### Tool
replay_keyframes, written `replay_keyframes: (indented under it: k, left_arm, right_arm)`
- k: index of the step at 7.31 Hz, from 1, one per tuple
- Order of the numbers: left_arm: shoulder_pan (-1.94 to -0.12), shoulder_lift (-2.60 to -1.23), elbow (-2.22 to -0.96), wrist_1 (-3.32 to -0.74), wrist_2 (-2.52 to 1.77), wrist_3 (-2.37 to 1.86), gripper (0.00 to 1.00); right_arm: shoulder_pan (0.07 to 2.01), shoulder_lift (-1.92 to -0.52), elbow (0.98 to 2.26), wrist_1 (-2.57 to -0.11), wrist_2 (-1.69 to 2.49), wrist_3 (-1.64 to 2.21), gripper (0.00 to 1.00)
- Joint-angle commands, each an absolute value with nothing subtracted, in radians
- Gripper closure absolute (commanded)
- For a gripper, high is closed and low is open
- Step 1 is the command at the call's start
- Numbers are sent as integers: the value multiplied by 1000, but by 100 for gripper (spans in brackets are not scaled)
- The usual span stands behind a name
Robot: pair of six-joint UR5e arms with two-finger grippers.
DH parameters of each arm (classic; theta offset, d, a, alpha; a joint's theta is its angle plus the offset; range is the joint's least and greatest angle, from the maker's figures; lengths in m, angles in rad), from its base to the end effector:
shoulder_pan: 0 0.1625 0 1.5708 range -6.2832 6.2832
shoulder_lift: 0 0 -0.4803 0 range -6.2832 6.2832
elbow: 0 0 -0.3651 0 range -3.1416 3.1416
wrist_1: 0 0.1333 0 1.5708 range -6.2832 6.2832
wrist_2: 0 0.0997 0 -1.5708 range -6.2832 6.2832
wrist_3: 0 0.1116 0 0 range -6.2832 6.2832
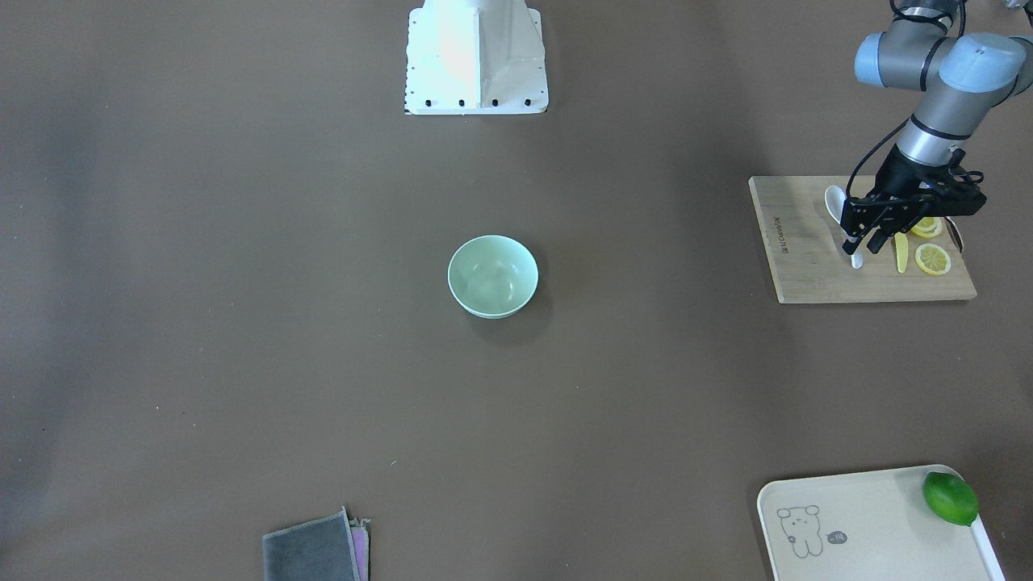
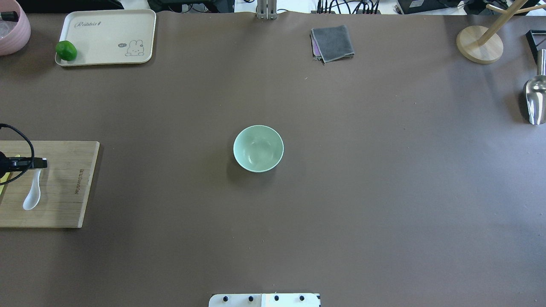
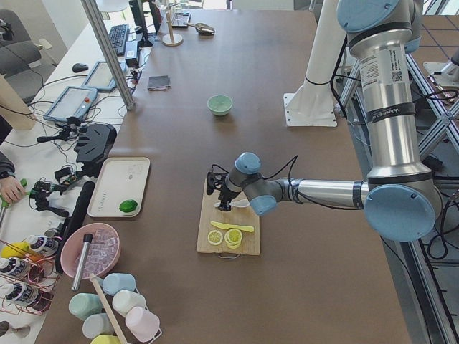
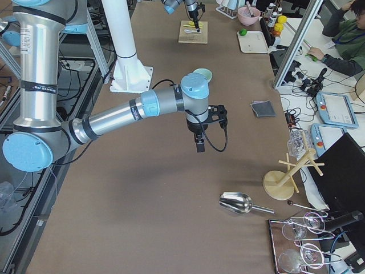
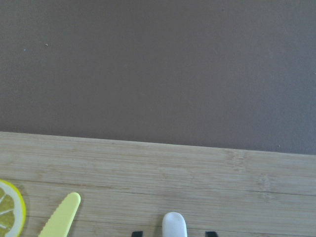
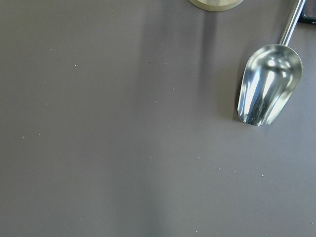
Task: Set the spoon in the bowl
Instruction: 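Lower the left gripper onto the white spoon on the cutting board and grasp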
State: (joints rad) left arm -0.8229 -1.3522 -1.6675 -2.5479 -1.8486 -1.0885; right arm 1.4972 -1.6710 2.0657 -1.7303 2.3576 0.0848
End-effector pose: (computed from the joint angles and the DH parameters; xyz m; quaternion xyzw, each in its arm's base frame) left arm 0.1999 -0.3665 0.6709 0.1493 0.4028 -0.0961 0.8979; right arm 0.0244 -0.4072 0.5534 0.0779 -0.3881 -0.0398 0.9175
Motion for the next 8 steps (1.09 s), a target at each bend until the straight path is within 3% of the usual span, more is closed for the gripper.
replay_keyframes:
  k: [1,2,4,5,8]
  left_arm:
    - [-810,-1351,-1667,-2556,-1848,-1091,52]
    - [-810,-1351,-1666,-2556,-1848,-1091,55]
    - [-808,-1351,-1666,-2556,-1848,-1089,91]
    - [-810,-1351,-1667,-2556,-1848,-1086,100]
    - [-810,-1374,-1758,-2537,-1859,-1121,100]
  right_arm:
    - [1497,-1672,2063,-1730,2353,84,0]
    - [1497,-1672,2063,-1730,2352,83,0]
    - [1497,-1672,2063,-1730,2352,83,0]
    - [1497,-1672,2063,-1730,2352,84,0]
    - [1499,-1680,2060,-1730,2353,74,0]
